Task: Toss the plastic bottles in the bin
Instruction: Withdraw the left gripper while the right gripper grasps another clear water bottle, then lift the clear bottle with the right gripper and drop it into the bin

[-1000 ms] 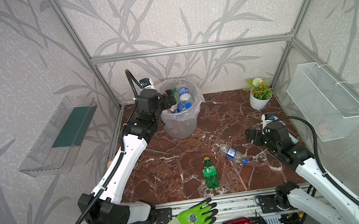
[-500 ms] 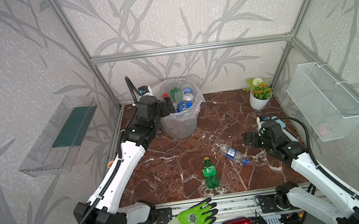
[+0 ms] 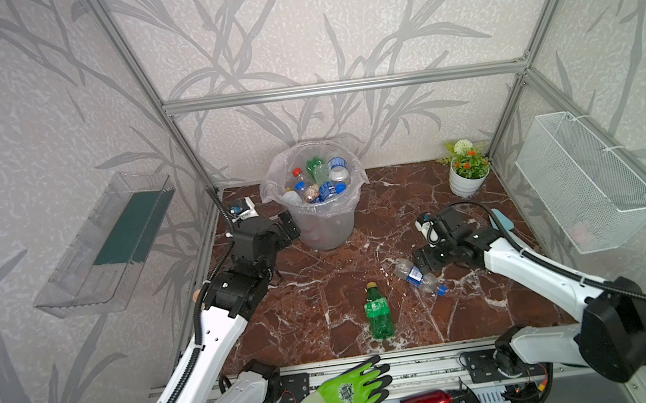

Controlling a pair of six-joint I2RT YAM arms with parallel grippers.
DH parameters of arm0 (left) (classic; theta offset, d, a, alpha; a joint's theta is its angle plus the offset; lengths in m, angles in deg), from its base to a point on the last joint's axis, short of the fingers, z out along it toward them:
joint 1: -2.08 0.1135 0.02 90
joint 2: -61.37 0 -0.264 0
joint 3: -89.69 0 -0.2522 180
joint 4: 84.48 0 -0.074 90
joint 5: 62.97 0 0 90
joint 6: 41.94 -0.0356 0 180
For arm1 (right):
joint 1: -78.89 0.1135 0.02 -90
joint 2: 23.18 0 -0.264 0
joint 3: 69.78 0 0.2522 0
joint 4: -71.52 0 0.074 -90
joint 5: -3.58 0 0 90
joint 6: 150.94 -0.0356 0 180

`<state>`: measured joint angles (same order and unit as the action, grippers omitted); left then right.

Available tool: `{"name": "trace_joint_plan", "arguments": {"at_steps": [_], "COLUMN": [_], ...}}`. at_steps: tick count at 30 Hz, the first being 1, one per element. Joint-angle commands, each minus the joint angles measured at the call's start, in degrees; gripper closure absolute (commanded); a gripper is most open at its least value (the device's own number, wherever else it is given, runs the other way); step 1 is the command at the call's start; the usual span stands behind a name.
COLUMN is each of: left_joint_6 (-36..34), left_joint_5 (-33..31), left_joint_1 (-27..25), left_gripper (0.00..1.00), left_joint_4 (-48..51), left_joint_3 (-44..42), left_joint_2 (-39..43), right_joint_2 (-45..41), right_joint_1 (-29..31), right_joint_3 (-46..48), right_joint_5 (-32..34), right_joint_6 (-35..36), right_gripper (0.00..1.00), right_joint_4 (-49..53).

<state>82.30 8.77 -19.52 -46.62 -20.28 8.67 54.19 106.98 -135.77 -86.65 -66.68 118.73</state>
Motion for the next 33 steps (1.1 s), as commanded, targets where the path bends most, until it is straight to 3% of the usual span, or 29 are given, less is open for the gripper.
{"name": "trace_joint_plan", "arguments": {"at_steps": [1, 7, 15, 19, 25, 33], "left_joint_6": [3.8, 4.4, 4.4, 3.9, 4.0, 5.3], "left_joint_5": [-2.6, -4.6, -7.7, -9.6, -11.4, -11.3], "left_joint_1": [0.1, 0.1, 0.2, 0.2, 0.3, 0.9], "left_gripper": [0.01, 0.01, 0.01, 0.01, 0.01, 0.01], "left_joint_4": [3.2, 5.4, 7.7, 8.8, 10.1, 10.7], "left_joint_3": [-2.1, -4.4, -5.7, -6.1, -6.7, -8.1], "left_joint_2": [2.4, 5.3, 8.1, 9.6, 10.4, 9.2], "right_joint_2": [5.1, 14.1, 22.5, 24.2, 16.5, -4.7], "right_joint_1": [2.8, 7.0, 8.1, 8.7, 8.8, 3.8], "right_joint_3": [-4.0, -8.8, -12.0, -13.4, -13.8, -14.0], "right_joint_5": [0.8, 1.3, 2.6, 2.8, 4.9, 1.7], "right_joint_6": [5.8, 9.3, 11.5, 11.4, 9.0, 2.3], "right_gripper": [0.06, 0.12, 0.26, 0.42, 0.59, 0.64], "right_joint_4": [6.3, 10.0, 11.7, 12.5, 11.1, 1.6]}}
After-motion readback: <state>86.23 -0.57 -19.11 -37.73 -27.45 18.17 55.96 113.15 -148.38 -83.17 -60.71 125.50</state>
